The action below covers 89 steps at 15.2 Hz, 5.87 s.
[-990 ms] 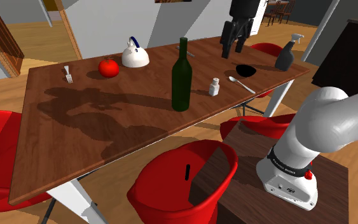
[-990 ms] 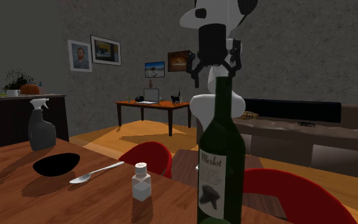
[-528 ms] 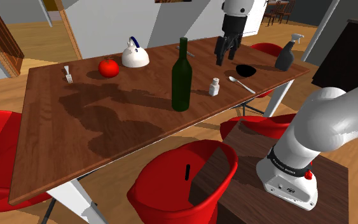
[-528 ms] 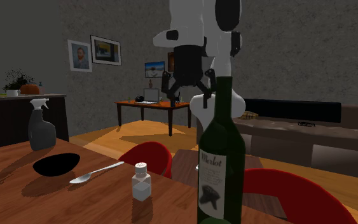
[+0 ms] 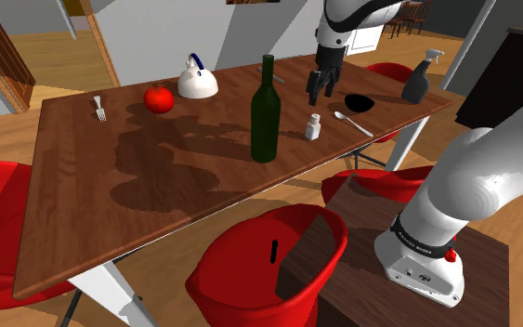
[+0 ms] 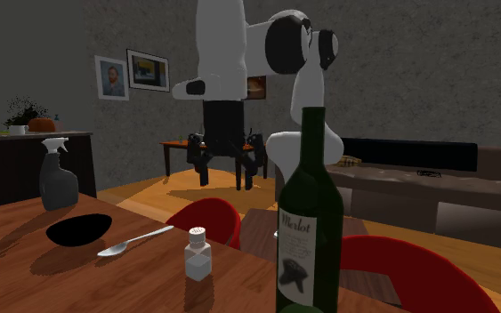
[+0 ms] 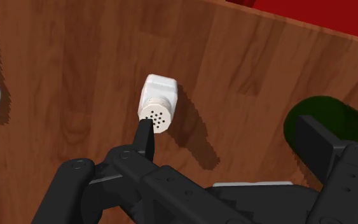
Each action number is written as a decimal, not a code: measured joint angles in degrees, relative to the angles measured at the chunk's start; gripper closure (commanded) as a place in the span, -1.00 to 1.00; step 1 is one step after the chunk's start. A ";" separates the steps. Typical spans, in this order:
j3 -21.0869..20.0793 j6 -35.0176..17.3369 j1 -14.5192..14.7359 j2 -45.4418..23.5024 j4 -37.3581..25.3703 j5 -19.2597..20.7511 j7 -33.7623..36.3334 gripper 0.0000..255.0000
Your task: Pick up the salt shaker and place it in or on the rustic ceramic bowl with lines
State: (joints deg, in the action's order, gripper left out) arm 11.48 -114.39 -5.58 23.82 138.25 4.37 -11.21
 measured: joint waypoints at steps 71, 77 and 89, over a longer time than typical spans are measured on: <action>16.56 7.44 -8.72 -22.45 -30.11 -3.59 -27.80 1.00; 20.32 11.76 -13.92 -33.53 -43.90 -9.45 -37.74 1.00; 21.44 12.09 -20.81 -44.55 -53.40 -15.60 -45.86 1.00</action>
State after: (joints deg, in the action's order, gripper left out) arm 32.93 -102.30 -26.39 -20.73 84.85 -11.23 -57.08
